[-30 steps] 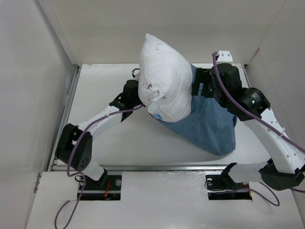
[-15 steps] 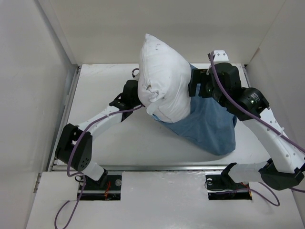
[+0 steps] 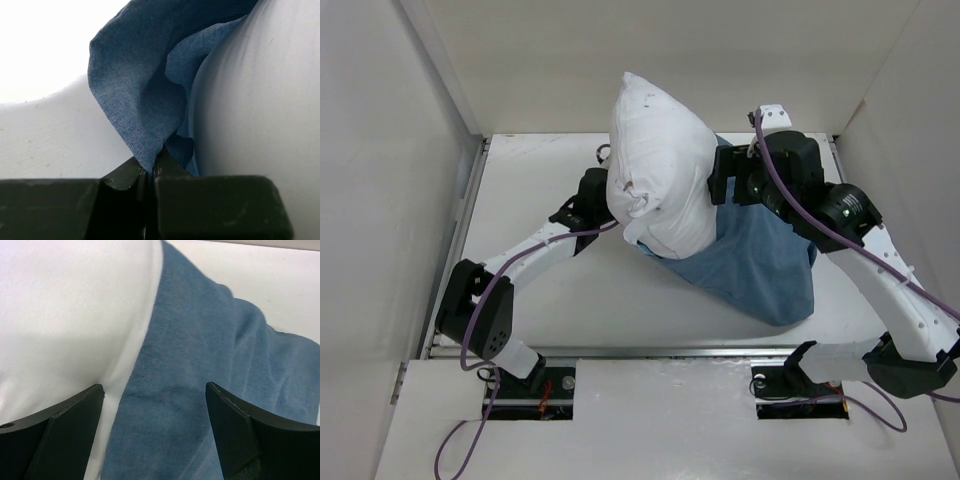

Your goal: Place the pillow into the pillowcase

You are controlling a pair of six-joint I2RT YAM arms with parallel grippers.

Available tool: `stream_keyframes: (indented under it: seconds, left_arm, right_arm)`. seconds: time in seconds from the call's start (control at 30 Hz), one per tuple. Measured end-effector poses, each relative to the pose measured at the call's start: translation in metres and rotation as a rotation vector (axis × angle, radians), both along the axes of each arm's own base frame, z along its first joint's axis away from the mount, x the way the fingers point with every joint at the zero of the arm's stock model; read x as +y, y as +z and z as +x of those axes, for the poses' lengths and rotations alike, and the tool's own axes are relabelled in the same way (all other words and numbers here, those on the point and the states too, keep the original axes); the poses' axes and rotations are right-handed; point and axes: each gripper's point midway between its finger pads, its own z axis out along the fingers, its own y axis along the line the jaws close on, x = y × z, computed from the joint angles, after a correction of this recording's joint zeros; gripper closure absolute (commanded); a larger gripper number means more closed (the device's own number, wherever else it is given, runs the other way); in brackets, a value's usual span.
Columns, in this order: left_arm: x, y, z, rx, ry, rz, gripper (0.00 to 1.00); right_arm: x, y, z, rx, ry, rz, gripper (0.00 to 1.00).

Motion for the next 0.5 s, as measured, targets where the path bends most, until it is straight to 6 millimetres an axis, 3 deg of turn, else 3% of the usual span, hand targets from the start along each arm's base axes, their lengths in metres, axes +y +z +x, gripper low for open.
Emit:
stream_keyframes:
  seconds: [0.17, 0.27, 0.3, 0.43, 0.5]
  left_arm:
    - [0.004, -0.004, -0.002, 0.006, 0.016, 0.012, 1.0]
    - [0.006, -0.003, -0.002, 0.006, 0.026, 0.02, 1.0]
    - [0.007, -0.002, -0.003, 0.005, 0.028, 0.022, 1.0]
    - [0.008, 0.002, -0.007, -0.004, 0.028, 0.037, 1.0]
    - [0.009, 0.002, -0.009, -0.012, 0.027, 0.048, 1.0]
  right_arm:
    - [-0.019, -0.012, 0.013, 0.017, -0.17, -0.031, 0.17]
    - [-0.033, -0.024, 0.016, 0.033, -0.283, -0.046, 0.32]
    - [-0.037, -0.026, 0.016, 0.037, -0.322, -0.044, 0.44]
    - [-0.057, -0.028, 0.015, 0.028, -0.477, -0.037, 0.64]
    - [-0.067, -0.025, 0.016, 0.015, -0.553, -0.043, 0.65]
